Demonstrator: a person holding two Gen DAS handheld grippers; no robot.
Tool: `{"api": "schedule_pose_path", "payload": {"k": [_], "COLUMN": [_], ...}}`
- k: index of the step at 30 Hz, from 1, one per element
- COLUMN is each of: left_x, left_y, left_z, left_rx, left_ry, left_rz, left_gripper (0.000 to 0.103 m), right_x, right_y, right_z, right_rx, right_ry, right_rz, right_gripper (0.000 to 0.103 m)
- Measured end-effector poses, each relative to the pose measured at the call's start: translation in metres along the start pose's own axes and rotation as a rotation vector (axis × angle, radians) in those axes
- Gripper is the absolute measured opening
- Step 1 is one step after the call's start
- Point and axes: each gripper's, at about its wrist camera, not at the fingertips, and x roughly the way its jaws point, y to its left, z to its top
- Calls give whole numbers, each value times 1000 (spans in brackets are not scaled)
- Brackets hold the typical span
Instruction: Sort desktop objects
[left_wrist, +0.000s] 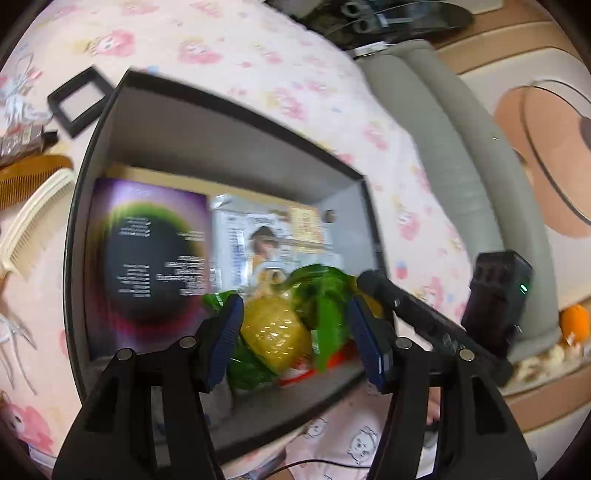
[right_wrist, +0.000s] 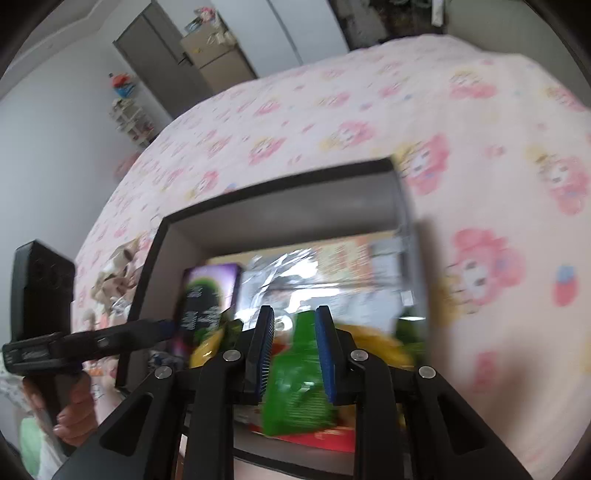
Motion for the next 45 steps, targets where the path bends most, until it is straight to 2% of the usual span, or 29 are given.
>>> {"api": "schedule_pose_path", "payload": {"k": [3,6,10,16,22,26,28,31,32,33,36,38,39,41,45], "left_x": [17,24,32,46,47,41,43,47,48,48,48,46,46,50,48], "left_y": [4,4,7,-3,-1,-7,-7,-11,-12,-14,-21,-24,-26,-29,-32], "left_z": [0,-7,-7,-2,-2,-8,-10,-10,-10,-10,-13,-15,-16,-16,-15], "left_rx": [-15,12,12,58,20,44,57,91,94,101,122,125,125,136,141], "left_ry": [60,74,93,141,139,106,125,132,131,131,126,121,124,122,107], "left_rz": [-26,-15,3,98,120,208,178,207,216,218,221,187,173,195,198], "left_gripper": [60,66,67,67,67,67,67,66,64,55,53,54,54,54,54], "right_x": [17,21,30,43,50,48,48,51,51,50,35,20,17,16,26], "right_y": [9,19,30,35,31,32,32,31,30,29,28,29,29,27,18], "right_z": [-8,-21,-33,-32,-34,-37,-37,-37,-36,-35,-34,-30,-29,-28,-32], "right_rx": [-23,-83,-154,-155,-136,-147,-146,-135,-127,-118,-107,-107,-102,-95,-80], "right_ry": [52,75,111,119,143,142,144,153,153,149,91,37,25,22,74], "right_rz": [12,-13,-56,-75,-83,-83,-85,-74,-64,-55,-1,40,43,34,-25], "right_gripper": [21,21,21,20,20,19,19,19,18,16,13,13,13,13,13]}}
